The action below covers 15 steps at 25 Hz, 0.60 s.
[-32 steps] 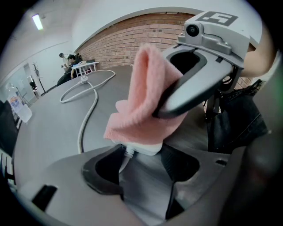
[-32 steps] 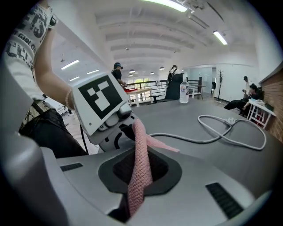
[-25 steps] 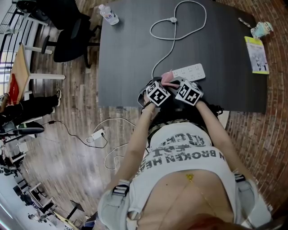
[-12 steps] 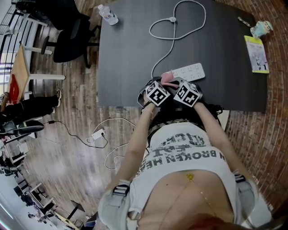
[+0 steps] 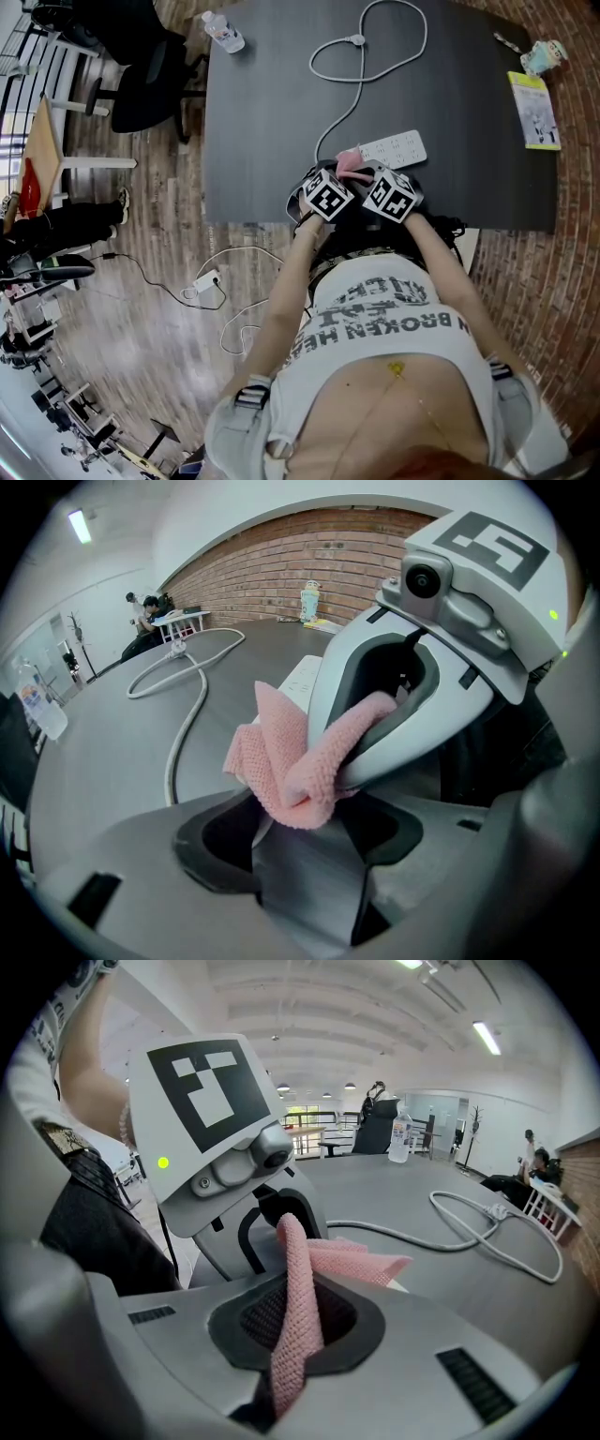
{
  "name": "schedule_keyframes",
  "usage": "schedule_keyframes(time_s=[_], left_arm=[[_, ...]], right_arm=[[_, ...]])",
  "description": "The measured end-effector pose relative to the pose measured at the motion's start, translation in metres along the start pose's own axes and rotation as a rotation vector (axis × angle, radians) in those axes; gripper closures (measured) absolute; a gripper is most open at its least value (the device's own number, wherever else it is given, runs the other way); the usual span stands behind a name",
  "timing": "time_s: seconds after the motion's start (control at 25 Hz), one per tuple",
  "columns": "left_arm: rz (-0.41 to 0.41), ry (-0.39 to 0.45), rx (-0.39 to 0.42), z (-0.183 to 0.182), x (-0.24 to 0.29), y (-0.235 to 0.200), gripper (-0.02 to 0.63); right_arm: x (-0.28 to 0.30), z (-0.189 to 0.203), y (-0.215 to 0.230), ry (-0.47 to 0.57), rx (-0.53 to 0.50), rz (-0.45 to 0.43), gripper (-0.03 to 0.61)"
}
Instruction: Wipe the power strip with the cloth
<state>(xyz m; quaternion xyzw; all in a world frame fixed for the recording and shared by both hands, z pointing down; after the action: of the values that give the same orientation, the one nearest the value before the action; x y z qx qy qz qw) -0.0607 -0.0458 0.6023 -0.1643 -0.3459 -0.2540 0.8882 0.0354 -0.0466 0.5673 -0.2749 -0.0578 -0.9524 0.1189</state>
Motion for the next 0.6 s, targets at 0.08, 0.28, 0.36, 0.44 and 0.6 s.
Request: schedule_keyframes(time_s=[0.08,0.28,0.36,0.44,0.6], left_arm=[[0.0,0.001,0.001,0.001,0.0,0.0,0.354],[0.001,0.0,0.0,0.001,0.0,0.0,0.354],[0.002,0.0,0.0,0.0,0.0,0.0,0.354],[0.002,0.001,0.001,0.0,0.0,-0.001,0.354],[-0.002,0.001,0.003,0.0,0.001,0.0,0.354]], right_arm=[[-0.001,0.0,0.001,-0.005,-0.01,0.005,0.561],[-0.006,0.004,0.005,-0.014,-0.01,0.021,0.561],[-0.009,0.005,0.008,-0.016,-0.009,0.031,0.561],[-0.012,0.006,0.011,-0.015,-0.004,0.042,0.561],[-0.018,0.01,0.015,-0.014,0.005,0.056,0.561]])
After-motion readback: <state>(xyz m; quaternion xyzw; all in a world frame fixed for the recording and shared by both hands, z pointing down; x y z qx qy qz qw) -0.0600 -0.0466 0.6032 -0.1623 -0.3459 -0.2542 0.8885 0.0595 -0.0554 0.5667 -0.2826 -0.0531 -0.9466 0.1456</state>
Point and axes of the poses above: the fingertips, and each gripper's own axes: x forward along the fingers, y to its right, z out of its underside, the point moved 10 cm from there along -x, backward along the fingers, and after that the axes turned 15 degrees about y, right-handed, at the moved point
